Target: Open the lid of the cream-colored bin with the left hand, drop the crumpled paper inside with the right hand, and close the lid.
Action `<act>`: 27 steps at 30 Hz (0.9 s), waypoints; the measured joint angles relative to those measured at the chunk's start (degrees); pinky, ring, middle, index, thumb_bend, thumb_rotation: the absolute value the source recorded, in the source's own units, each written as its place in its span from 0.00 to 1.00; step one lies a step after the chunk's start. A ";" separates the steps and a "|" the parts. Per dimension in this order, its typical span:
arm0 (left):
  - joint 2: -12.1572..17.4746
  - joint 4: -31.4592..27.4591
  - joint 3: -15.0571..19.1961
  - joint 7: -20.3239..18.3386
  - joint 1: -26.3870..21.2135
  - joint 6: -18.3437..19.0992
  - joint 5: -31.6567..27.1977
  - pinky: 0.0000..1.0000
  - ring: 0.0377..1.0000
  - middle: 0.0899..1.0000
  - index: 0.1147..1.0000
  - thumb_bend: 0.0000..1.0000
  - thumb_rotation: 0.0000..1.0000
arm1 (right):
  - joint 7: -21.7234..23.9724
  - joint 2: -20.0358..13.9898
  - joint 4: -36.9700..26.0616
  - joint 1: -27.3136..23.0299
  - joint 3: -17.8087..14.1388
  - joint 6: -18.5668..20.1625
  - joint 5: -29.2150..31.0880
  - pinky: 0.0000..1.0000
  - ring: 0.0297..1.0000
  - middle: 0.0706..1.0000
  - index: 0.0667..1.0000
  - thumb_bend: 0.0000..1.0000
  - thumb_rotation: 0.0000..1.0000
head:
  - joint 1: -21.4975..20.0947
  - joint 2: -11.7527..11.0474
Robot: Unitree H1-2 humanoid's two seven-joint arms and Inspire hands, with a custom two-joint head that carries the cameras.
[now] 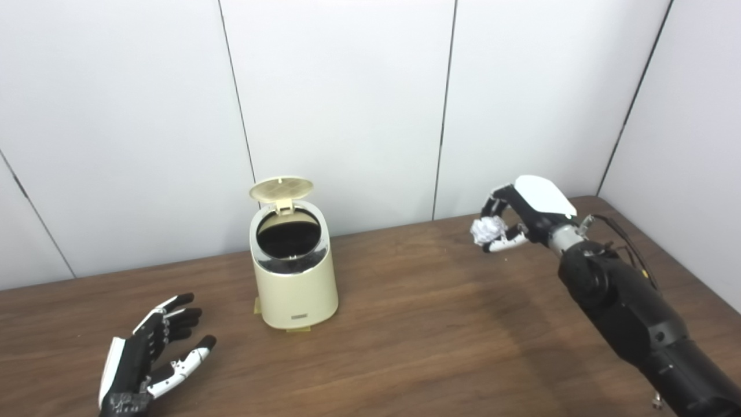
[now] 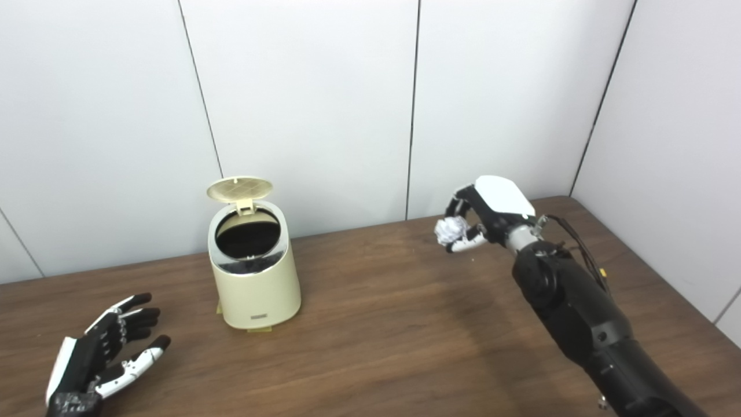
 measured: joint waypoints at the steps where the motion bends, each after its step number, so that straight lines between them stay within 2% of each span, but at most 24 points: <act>1: -0.12 -0.09 -0.07 0.00 0.00 0.07 0.02 0.77 0.74 0.70 0.82 0.55 0.08 | 0.59 0.70 -1.25 -0.05 -0.21 0.19 0.41 0.76 0.62 0.43 0.47 0.53 0.00 | 0.61 0.00; 4: -0.60 -0.26 -0.10 0.01 -0.02 0.44 -0.04 0.77 0.74 0.70 0.82 0.56 0.09 | 2.18 2.64 -4.51 -0.14 -0.95 0.45 2.13 0.68 0.55 0.41 0.49 0.53 0.00 | 1.23 0.00; 7: -1.04 -0.48 -0.17 0.02 0.01 0.80 -0.04 0.75 0.73 0.70 0.82 0.56 0.07 | 2.42 4.89 -6.52 -0.48 -1.78 0.32 3.25 0.54 0.46 0.41 0.49 0.53 0.00 | 1.84 0.00; 10: -1.31 -0.58 -0.40 0.12 0.00 0.85 0.17 0.75 0.72 0.69 0.81 0.56 0.05 | 2.56 6.39 -7.91 -0.77 -1.43 0.29 2.75 0.59 0.53 0.41 0.49 0.53 0.00 | 2.98 -0.09; 14: -1.56 -0.64 -0.52 0.29 0.01 1.15 0.98 0.74 0.73 0.70 0.81 0.56 0.06 | 3.71 9.62 -9.51 -1.68 -1.11 0.49 2.97 0.52 0.51 0.40 0.50 0.52 0.00 | 3.87 -0.09; 19: -2.07 -0.90 -0.53 0.30 0.00 1.90 1.04 0.75 0.73 0.70 0.82 0.56 0.06 | 3.81 14.91 -9.99 -3.06 -0.55 1.55 2.97 0.60 0.51 0.40 0.49 0.52 0.00 | 4.66 -0.18; 24: -2.84 -1.63 -0.55 0.42 0.35 2.39 1.17 0.75 0.73 0.70 0.81 0.57 0.06 | 4.00 17.94 -9.27 -4.61 0.88 1.23 3.02 0.47 0.48 0.40 0.49 0.52 0.00 | 5.80 -0.26; 27: -3.11 -1.73 -0.59 0.45 0.42 2.49 1.31 0.75 0.73 0.69 0.82 0.57 0.05 | 3.90 19.12 -8.02 -5.95 1.40 1.18 2.43 0.55 0.52 0.40 0.49 0.52 0.00 | 6.33 -0.18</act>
